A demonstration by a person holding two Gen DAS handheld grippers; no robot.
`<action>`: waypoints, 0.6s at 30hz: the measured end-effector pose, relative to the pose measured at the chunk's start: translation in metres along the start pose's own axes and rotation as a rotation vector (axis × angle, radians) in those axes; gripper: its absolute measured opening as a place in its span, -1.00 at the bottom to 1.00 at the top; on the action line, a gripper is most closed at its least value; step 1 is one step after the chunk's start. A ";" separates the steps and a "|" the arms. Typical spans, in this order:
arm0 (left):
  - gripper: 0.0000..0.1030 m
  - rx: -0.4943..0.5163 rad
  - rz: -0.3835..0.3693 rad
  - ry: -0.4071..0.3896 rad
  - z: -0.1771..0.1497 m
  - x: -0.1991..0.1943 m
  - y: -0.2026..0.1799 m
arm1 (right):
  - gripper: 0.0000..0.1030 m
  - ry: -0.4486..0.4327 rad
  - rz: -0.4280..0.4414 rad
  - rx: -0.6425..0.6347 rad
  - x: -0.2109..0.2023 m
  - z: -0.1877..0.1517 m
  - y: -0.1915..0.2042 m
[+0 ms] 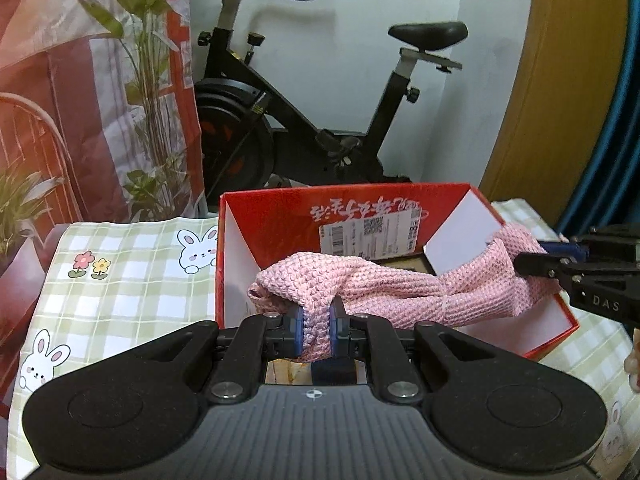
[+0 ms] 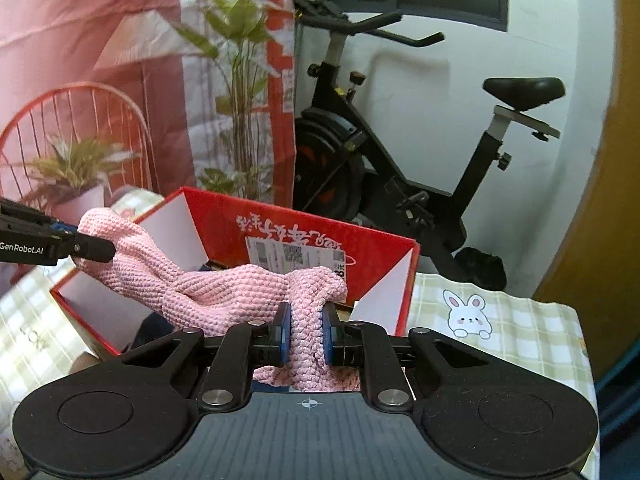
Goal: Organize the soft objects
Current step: 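Lift the pink towel with both grippers and carry it over the red box, then lower the pink towel into the box and open both grippers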
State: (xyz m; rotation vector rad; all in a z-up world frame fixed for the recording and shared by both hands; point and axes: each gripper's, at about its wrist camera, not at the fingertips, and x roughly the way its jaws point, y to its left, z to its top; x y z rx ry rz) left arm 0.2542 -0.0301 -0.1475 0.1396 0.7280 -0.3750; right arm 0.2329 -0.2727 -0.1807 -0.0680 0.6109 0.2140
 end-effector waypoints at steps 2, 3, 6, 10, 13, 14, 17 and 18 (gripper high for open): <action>-0.74 0.022 0.001 0.010 0.000 0.004 -0.001 | -0.73 0.022 0.002 -0.030 0.009 0.002 0.004; -0.74 0.030 0.000 0.014 0.000 0.006 -0.003 | -0.73 0.031 0.002 -0.045 0.013 0.002 0.006; -0.74 0.053 -0.013 0.041 -0.001 0.015 -0.004 | -0.73 0.064 0.011 -0.082 0.024 0.003 0.012; -0.74 0.096 -0.024 0.094 -0.006 0.027 -0.008 | -0.73 0.112 0.028 -0.106 0.038 0.001 0.017; -0.74 0.127 -0.044 0.134 -0.011 0.034 -0.011 | -0.73 0.144 0.040 -0.118 0.047 -0.003 0.020; -0.74 0.136 -0.053 0.149 -0.013 0.036 -0.012 | -0.73 0.154 0.045 -0.122 0.050 -0.004 0.021; -0.74 0.165 -0.077 0.177 -0.017 0.041 -0.015 | -0.72 0.179 0.047 -0.142 0.056 -0.008 0.024; -0.73 0.170 -0.077 0.183 -0.018 0.042 -0.016 | -0.72 0.186 0.045 -0.144 0.058 -0.009 0.024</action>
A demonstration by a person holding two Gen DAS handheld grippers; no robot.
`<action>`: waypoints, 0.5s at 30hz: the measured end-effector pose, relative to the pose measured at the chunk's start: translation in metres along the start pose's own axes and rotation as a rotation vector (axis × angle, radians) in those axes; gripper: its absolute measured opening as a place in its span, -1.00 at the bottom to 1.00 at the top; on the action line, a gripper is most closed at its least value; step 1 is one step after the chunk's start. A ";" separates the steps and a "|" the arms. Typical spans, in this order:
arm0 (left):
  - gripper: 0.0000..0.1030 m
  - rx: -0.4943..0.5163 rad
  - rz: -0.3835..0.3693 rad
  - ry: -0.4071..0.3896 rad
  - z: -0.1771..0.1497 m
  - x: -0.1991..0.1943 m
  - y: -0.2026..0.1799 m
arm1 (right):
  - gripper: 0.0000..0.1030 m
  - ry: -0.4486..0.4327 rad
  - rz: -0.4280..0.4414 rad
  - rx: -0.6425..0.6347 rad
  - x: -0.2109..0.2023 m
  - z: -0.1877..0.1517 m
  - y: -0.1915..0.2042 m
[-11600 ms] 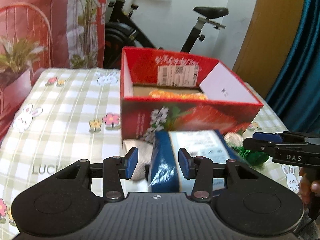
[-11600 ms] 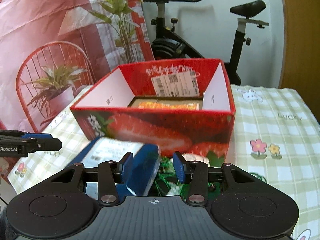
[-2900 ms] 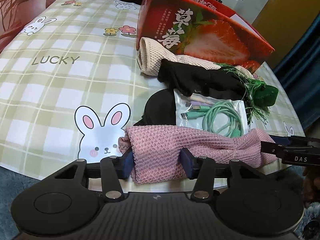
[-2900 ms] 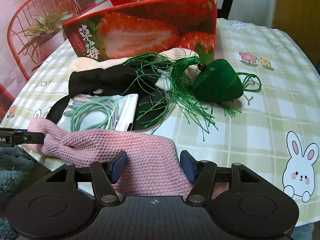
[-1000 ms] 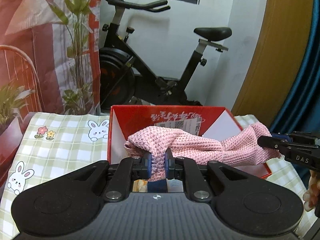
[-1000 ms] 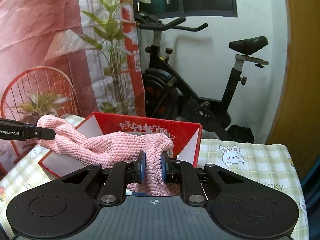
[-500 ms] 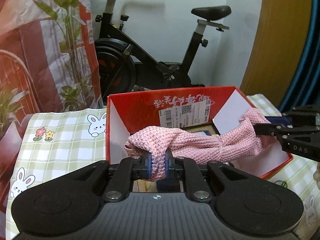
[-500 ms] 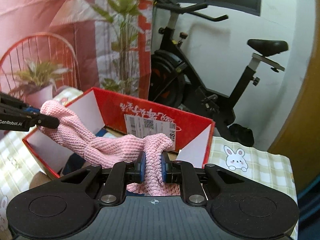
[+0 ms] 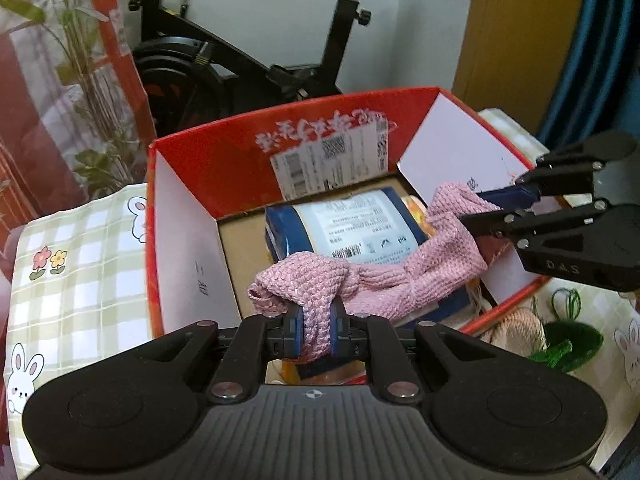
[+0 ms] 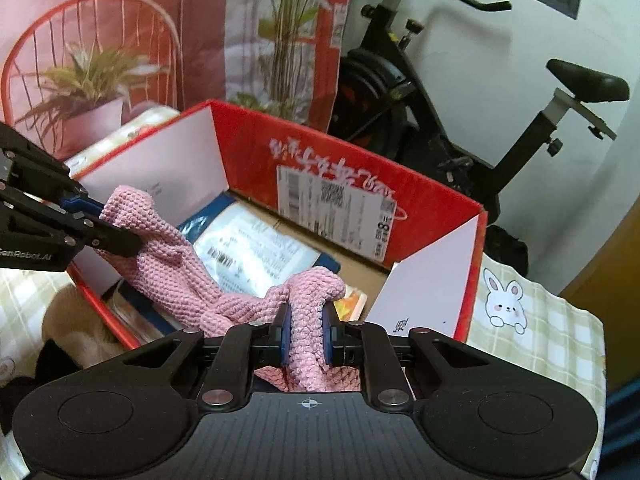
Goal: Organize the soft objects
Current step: 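Lower the pink towel into the box and open both grippers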
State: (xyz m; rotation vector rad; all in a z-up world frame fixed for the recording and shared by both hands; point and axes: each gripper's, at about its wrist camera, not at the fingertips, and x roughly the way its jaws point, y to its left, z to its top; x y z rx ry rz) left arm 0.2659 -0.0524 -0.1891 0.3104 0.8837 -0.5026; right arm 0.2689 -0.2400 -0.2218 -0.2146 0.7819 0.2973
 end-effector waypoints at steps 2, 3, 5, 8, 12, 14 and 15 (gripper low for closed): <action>-0.72 0.000 -0.002 0.011 -0.001 0.003 -0.001 | -0.72 0.010 0.000 0.007 0.003 -0.001 -0.002; -0.71 0.001 -0.004 0.016 -0.001 0.004 -0.001 | -0.72 0.013 -0.002 0.011 0.004 -0.001 -0.003; -0.58 0.002 -0.010 0.016 -0.001 0.004 -0.001 | -0.69 0.017 -0.009 0.013 0.005 -0.002 -0.003; -0.13 -0.007 -0.026 -0.011 0.002 0.000 0.000 | -0.61 0.000 -0.037 0.004 0.001 -0.001 -0.006; 0.02 -0.030 -0.029 -0.047 0.006 -0.009 0.001 | -0.51 -0.037 -0.055 0.029 -0.011 0.002 -0.013; 0.18 -0.047 -0.020 -0.075 0.008 -0.015 0.002 | -0.28 -0.049 -0.058 0.037 -0.018 0.006 -0.015; 0.37 -0.060 -0.018 -0.095 0.009 -0.020 0.003 | -0.22 -0.059 -0.061 0.042 -0.022 0.006 -0.016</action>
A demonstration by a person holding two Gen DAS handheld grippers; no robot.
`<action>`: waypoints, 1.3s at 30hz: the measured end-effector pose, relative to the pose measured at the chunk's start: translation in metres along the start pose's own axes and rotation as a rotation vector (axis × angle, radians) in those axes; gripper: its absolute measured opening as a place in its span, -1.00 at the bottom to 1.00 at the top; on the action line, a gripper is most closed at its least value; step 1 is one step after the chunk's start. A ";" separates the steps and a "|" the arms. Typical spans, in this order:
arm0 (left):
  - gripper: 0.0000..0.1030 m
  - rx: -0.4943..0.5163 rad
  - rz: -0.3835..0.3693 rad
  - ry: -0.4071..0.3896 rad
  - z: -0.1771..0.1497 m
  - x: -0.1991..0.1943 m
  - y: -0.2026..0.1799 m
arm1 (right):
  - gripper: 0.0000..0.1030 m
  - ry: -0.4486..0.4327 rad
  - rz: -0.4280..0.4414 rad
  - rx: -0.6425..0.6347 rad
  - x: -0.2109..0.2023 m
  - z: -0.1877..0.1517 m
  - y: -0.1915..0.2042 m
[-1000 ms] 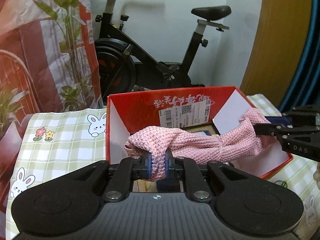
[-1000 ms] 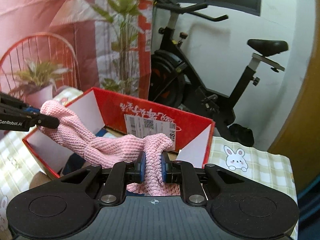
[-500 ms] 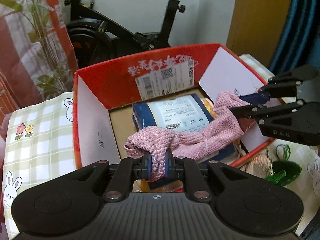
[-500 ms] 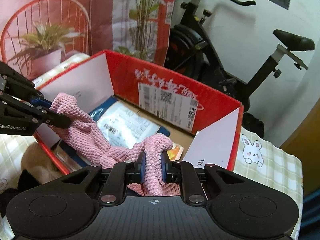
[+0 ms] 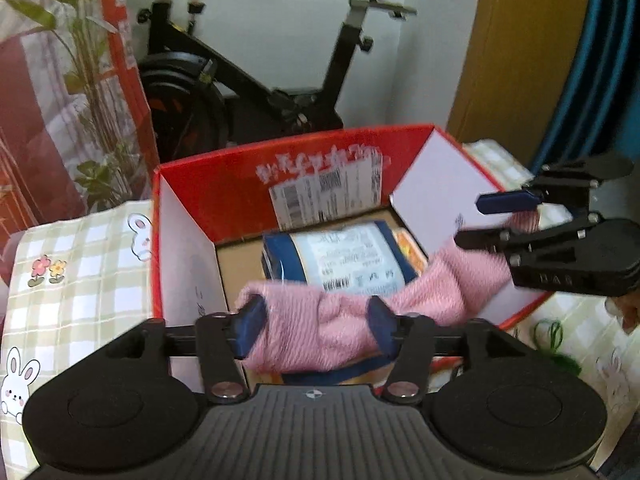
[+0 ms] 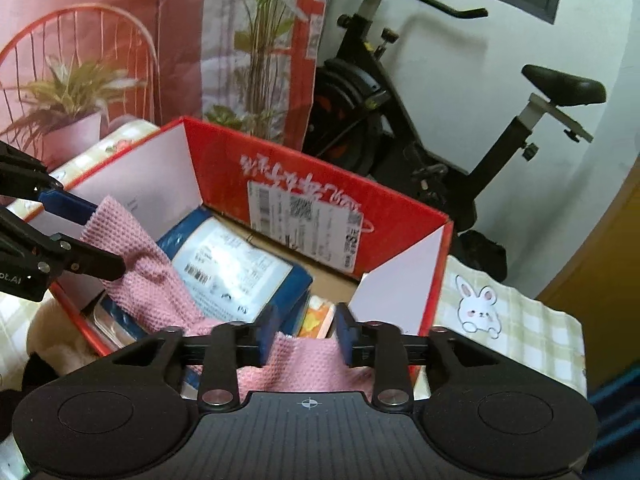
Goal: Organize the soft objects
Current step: 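Lower the pink towel into the box and open both grippers, then move both open grippers back to the bag of green cables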
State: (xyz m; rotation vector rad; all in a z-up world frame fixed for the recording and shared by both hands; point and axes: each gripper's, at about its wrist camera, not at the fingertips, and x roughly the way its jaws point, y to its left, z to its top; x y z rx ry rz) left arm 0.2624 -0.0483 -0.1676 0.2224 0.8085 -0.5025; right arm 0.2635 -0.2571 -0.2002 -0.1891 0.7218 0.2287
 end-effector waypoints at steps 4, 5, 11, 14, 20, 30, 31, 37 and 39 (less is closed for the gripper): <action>0.82 -0.042 0.012 -0.079 0.002 -0.018 0.002 | 0.29 -0.035 -0.008 0.024 -0.016 0.002 -0.002; 0.82 -0.051 0.013 -0.090 0.003 -0.021 0.002 | 0.37 -0.041 -0.015 0.021 -0.019 0.002 -0.001; 0.94 -0.089 0.029 -0.160 0.002 -0.046 0.004 | 0.88 -0.077 -0.020 0.062 -0.040 0.000 0.001; 1.00 -0.100 0.059 -0.185 -0.002 -0.059 0.004 | 0.99 -0.117 -0.024 0.086 -0.055 -0.003 0.004; 1.00 -0.125 0.115 -0.243 -0.012 -0.088 0.006 | 0.99 -0.209 -0.029 0.194 -0.087 -0.015 0.006; 1.00 -0.126 0.159 -0.291 -0.044 -0.120 -0.004 | 0.99 -0.298 -0.053 0.253 -0.119 -0.038 0.021; 1.00 -0.120 0.161 -0.292 -0.048 -0.122 -0.005 | 0.99 -0.303 -0.040 0.265 -0.121 -0.041 0.023; 1.00 -0.133 0.189 -0.281 -0.082 -0.127 -0.007 | 0.99 -0.360 -0.016 0.284 -0.134 -0.066 0.039; 1.00 -0.142 0.190 -0.274 -0.093 -0.127 -0.008 | 0.99 -0.376 -0.020 0.291 -0.137 -0.076 0.044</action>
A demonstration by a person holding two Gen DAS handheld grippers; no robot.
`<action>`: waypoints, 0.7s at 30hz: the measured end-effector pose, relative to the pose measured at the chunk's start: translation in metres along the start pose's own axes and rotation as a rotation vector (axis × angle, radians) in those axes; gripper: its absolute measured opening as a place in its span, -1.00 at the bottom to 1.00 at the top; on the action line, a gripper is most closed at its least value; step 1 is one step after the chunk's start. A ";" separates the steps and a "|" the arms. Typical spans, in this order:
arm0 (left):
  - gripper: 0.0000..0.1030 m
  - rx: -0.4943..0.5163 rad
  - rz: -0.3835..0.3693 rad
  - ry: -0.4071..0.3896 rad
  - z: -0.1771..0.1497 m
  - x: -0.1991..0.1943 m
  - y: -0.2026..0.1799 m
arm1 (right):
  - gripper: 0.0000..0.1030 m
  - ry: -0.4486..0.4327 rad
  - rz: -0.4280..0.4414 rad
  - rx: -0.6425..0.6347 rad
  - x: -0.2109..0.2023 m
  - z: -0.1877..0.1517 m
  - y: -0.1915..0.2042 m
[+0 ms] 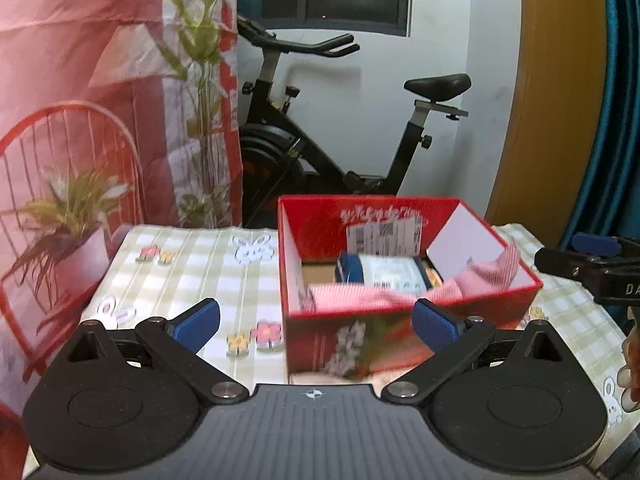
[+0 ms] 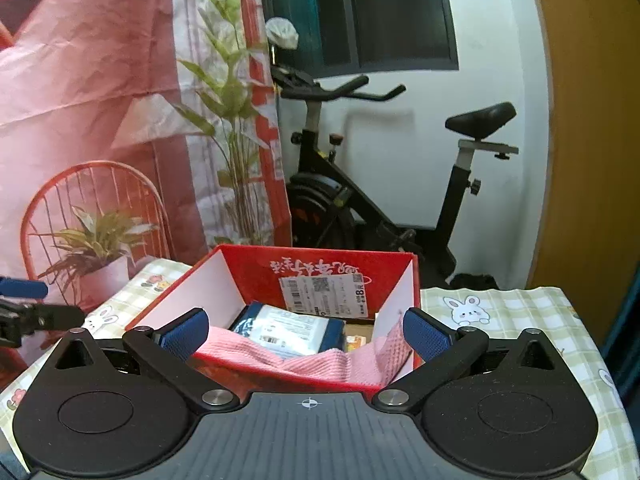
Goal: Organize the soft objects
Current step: 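Move both open grippers back to the bag of green cables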
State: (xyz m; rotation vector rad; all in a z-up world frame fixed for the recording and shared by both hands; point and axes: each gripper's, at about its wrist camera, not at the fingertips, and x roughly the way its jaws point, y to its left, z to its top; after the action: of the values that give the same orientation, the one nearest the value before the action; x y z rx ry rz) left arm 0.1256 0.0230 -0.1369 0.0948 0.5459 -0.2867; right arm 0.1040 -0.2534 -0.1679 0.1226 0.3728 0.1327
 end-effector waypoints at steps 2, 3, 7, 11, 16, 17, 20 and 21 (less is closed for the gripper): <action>1.00 -0.004 -0.001 0.010 -0.011 -0.002 -0.001 | 0.99 0.000 -0.002 0.017 -0.006 -0.011 0.001; 1.00 -0.006 -0.002 0.012 -0.016 -0.003 -0.001 | 0.99 0.002 -0.002 0.025 -0.009 -0.017 0.001; 1.00 0.003 -0.023 0.036 -0.037 -0.006 -0.005 | 0.99 0.040 -0.038 0.002 -0.015 -0.049 0.006; 1.00 0.008 -0.027 0.079 -0.058 -0.003 -0.007 | 0.99 0.085 -0.051 -0.011 -0.019 -0.080 0.013; 1.00 -0.006 -0.020 0.122 -0.080 -0.001 -0.006 | 0.99 0.122 -0.043 -0.009 -0.024 -0.105 0.023; 1.00 -0.011 -0.019 0.130 -0.084 -0.001 -0.006 | 0.99 0.126 -0.045 -0.004 -0.025 -0.109 0.024; 0.99 -0.026 -0.020 0.150 -0.093 0.001 -0.004 | 0.99 0.140 -0.046 0.000 -0.027 -0.121 0.027; 0.99 -0.030 -0.022 0.158 -0.096 0.002 -0.003 | 0.99 0.148 -0.040 -0.009 -0.027 -0.125 0.029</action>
State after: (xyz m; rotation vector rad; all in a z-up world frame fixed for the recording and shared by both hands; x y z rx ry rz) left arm 0.0785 0.0350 -0.2194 0.0832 0.7079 -0.2939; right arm 0.0294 -0.2167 -0.2696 0.0971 0.5223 0.1043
